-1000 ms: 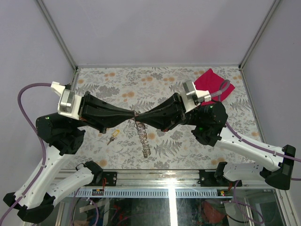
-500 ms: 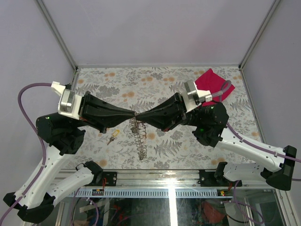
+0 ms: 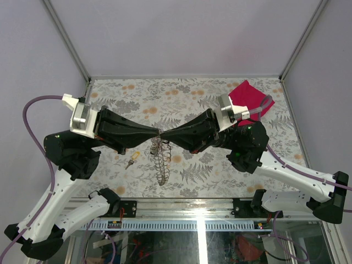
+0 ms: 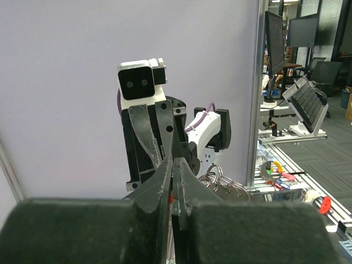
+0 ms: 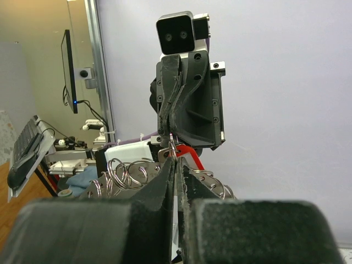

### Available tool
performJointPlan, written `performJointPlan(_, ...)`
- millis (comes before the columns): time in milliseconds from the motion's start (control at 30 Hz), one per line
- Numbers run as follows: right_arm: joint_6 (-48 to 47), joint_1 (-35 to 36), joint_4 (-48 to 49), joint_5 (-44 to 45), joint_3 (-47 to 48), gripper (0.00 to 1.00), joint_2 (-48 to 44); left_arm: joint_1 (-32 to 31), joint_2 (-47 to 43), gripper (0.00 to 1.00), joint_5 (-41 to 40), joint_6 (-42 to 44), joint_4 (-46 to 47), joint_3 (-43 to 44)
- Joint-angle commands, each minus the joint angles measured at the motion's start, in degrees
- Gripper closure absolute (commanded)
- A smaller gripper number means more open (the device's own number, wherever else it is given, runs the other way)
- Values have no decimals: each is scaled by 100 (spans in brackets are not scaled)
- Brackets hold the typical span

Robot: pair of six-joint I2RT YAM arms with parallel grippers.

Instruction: Put the keys on the keyring

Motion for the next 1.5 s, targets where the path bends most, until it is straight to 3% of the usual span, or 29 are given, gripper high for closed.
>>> performJointPlan(0,-40,5,417,592,48,100,-289,-25,-80,100,89,-21,234,-3)
performJointPlan(1467,-13,1,9,1578,-47,100,-626,-21,9,100,346,413,-383,95)
